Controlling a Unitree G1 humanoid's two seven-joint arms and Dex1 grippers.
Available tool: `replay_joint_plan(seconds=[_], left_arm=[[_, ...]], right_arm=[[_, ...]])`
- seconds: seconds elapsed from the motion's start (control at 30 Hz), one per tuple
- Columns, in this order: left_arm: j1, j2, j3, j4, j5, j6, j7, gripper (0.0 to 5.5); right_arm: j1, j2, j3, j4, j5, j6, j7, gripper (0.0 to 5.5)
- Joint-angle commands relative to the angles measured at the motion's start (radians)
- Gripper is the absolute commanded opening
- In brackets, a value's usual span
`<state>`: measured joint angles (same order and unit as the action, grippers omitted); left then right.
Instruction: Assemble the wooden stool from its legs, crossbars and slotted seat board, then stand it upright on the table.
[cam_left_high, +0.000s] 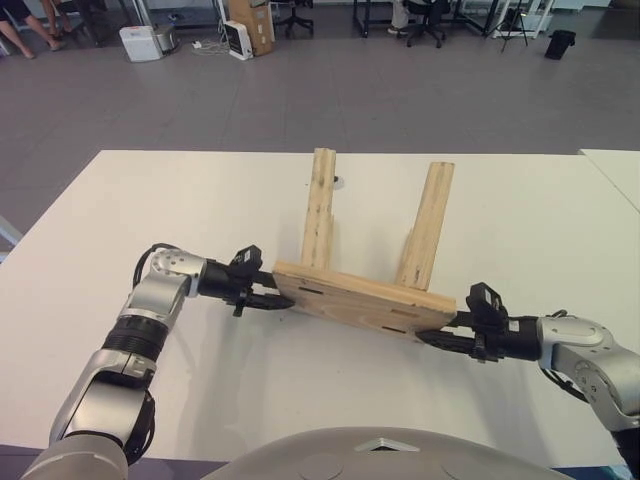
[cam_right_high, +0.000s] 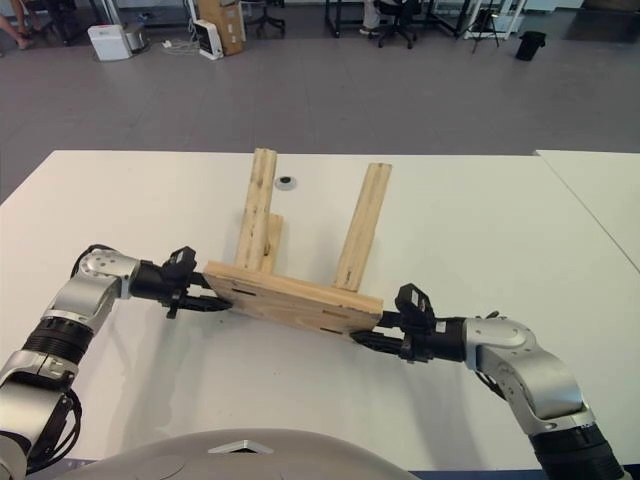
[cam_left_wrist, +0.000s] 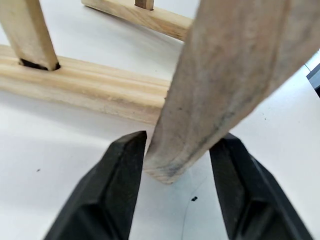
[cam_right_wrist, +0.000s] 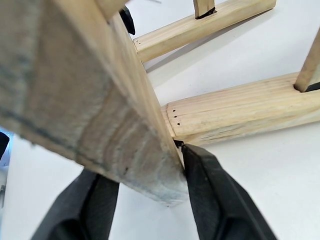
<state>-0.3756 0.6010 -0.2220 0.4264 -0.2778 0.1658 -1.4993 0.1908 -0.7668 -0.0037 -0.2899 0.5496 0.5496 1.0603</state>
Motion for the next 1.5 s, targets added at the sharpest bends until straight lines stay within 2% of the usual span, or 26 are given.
replay_joint_plan(seconds=[0.03, 0.17, 0.3, 0.4, 0.47, 0.57, 0.6, 0.67, 0.77, 0.83, 0.93, 0.97, 1.07, 1.17, 1.27, 1.33, 1.43, 1.5], left_arm=[[-0.01, 0.008, 0.006, -0.015, -0.006, 0.008, -0.025, 1.77], [-0.016, -0.001, 0.015, -0.09, -0.052, 0.092, -0.041, 1.71], [-0.031, 0.05, -0.015, -0.269, -0.117, 0.277, -0.095, 1.65], [-0.1, 0.125, -0.042, -0.427, -0.246, 0.508, -0.113, 1.5], [-0.159, 0.196, -0.045, -0.539, -0.381, 0.729, -0.114, 1.42], [-0.217, 0.252, 0.031, -0.65, -0.62, 1.023, -0.113, 1.42], [-0.225, 0.255, 0.047, -0.662, -0.653, 1.071, -0.112, 1.42], [-0.256, 0.236, 0.12, -0.7, -0.837, 1.291, -0.083, 1.42], [-0.312, 0.243, 0.162, -0.672, -1.078, 1.445, -0.023, 1.42], [-0.438, 0.233, 0.113, -0.464, -1.202, 1.448, 0.027, 1.42], [-0.605, 0.223, 0.013, -0.173, -1.389, 1.449, 0.114, 1.42], [-0.668, 0.167, 0.035, -0.017, -1.396, 1.449, 0.178, 1.42], [-0.786, -0.012, 0.26, 0.367, -1.255, 1.447, 0.383, 1.42], [-0.759, -0.065, 0.365, 0.413, -1.221, 1.439, 0.541, 1.42], [-0.636, -0.152, 0.467, 0.451, -1.29, 1.448, 0.757, 1.42], [-0.629, -0.186, 0.539, 0.476, -1.286, 1.446, 0.859, 1.42], [-0.604, -0.273, 0.637, 0.417, -1.274, 1.283, 1.179, 1.42], [-0.545, -0.348, 0.674, 0.297, -1.274, 1.177, 1.386, 1.42]], right_arm=[[-0.019, 0.009, -0.005, 0.025, 0.009, -0.003, 0.01, 1.9], [-0.046, 0.006, -0.044, 0.022, 0.08, 0.037, 0.039, 1.89], [-0.13, -0.049, -0.093, -0.061, 0.246, 0.221, 0.08, 1.87], [-0.27, -0.114, -0.14, -0.108, 0.403, 0.388, 0.1, 1.82], [-0.391, -0.163, -0.167, -0.12, 0.538, 0.51, 0.107, 1.76], [-0.534, -0.221, -0.217, -0.11, 0.794, 0.672, 0.075, 1.65], [-0.552, -0.228, -0.225, -0.105, 0.835, 0.698, 0.061, 1.58], [-0.559, -0.298, -0.212, -0.167, 1.02, 0.731, 0.027, 1.49], [-0.557, -0.367, -0.194, -0.206, 1.212, 0.734, -0.024, 1.42], [-0.587, -0.38, -0.149, -0.142, 1.366, 0.675, -0.083, 1.42], [-0.651, -0.329, -0.112, 0.004, 1.423, 0.671, -0.105, 1.42], [-0.694, -0.266, -0.103, 0.101, 1.423, 0.685, -0.158, 1.42], [-0.711, -0.104, -0.083, 0.266, 1.423, 0.655, -0.426, 1.42], [-0.694, 0.028, -0.102, 0.309, 1.423, 0.607, -0.677, 1.42], [-0.663, 0.143, -0.092, 0.37, 1.423, 0.541, -1.127, 1.41], [-0.667, 0.194, -0.121, 0.392, 1.423, 0.505, -1.307, 1.4], [-0.692, 0.178, -0.115, 0.478, 1.422, 0.421, -1.538, 1.4], [-0.705, 0.167, -0.117, 0.516, 1.379, 0.403, -1.585, 1.4]])
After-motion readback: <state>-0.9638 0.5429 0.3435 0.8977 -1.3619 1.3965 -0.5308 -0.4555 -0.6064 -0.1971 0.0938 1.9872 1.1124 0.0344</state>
